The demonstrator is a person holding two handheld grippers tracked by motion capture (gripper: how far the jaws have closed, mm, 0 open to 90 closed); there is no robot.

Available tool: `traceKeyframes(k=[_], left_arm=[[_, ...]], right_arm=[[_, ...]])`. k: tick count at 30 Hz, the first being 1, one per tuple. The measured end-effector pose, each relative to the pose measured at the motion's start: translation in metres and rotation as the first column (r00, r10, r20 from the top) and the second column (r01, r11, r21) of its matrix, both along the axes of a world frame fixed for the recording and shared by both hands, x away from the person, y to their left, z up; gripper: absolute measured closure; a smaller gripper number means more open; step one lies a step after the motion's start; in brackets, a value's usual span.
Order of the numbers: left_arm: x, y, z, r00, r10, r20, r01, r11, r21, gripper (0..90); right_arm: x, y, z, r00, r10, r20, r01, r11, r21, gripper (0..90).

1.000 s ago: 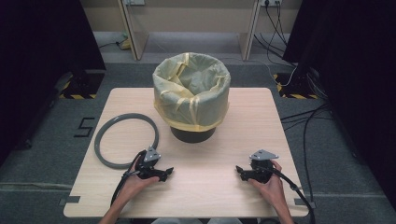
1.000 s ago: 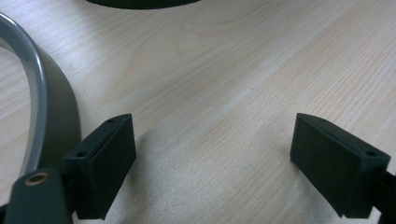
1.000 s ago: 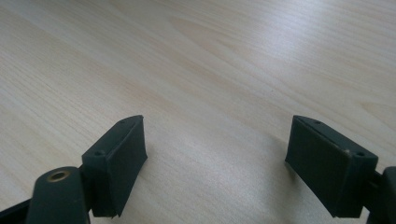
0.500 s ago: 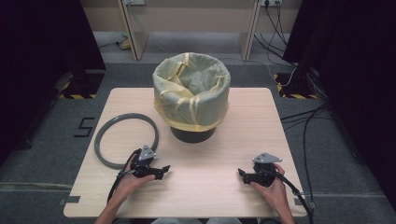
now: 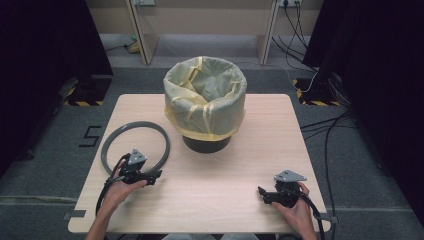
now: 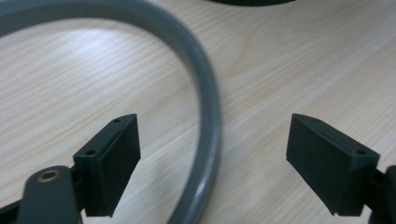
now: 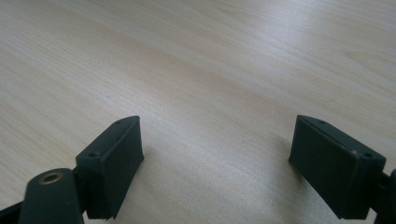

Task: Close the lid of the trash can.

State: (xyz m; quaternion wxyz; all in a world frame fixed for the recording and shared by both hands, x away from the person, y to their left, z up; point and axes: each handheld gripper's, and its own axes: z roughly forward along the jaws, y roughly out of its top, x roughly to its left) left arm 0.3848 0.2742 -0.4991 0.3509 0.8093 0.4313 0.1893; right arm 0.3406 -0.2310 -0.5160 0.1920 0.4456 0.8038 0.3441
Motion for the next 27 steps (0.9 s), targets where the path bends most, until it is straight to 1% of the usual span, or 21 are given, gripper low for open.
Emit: traceKeyframes(k=[1,4,8,12,15,17,19,20,24,27], left_arm=[[0.001,0.004,0.0,1.0,0.004,-0.002,-0.004,1.0,-0.008,19.7],[0.001,0.013,0.0,0.9998,0.003,-0.019,-0.003,0.9999,-0.012,23.0],[0.0,0.02,-0.003,0.9987,-0.024,-0.044,0.024,0.9997,-0.004,30.2],[0.0,0.02,-0.007,0.9962,-0.054,-0.068,0.054,0.9985,-0.003,36.4],[0.001,0.017,-0.01,0.9941,-0.076,-0.078,0.077,0.9969,0.017,41.7],[0.001,0.016,-0.011,0.9933,-0.088,-0.075,0.09,0.9956,0.025,44.2],[0.001,0.016,-0.01,0.9924,-0.098,-0.074,0.1,0.9946,0.027,49.7],[0.002,0.016,-0.01,0.9922,-0.1,-0.074,0.103,0.9944,0.026,51.4],[0.0,0.016,-0.01,0.9881,-0.138,-0.069,0.14,0.9899,0.022,61.9],[-0.001,0.016,-0.011,0.9871,-0.147,-0.064,0.148,0.9889,0.013,70.0]], right_arm=[[0.0,0.0,0.0,1.0,0.0,0.001,0.0,1.0,0.0,17.4],[-0.001,-0.001,0.0,1.0,0.0,0.002,0.0,1.0,-0.001,17.4],[-0.001,-0.001,0.0,1.0,0.002,0.002,-0.002,1.0,-0.001,17.3],[-0.001,-0.001,0.0,1.0,0.002,0.002,-0.002,1.0,0.001,17.2],[-0.001,-0.001,0.0,1.0,0.005,0.001,-0.005,1.0,0.001,17.1],[-0.001,-0.002,0.0,1.0,0.008,0.0,-0.008,1.0,0.004,17.2],[-0.001,-0.002,0.0,1.0,0.009,0.0,-0.009,1.0,0.005,17.2],[-0.001,-0.002,0.0,1.0,0.01,0.0,-0.01,1.0,0.004,17.2],[-0.001,-0.002,0.0,0.9999,0.012,-0.001,-0.012,1.0,0.002,17.2],[-0.001,-0.002,0.0,0.9999,0.014,0.002,-0.014,1.0,-0.002,17.2]])
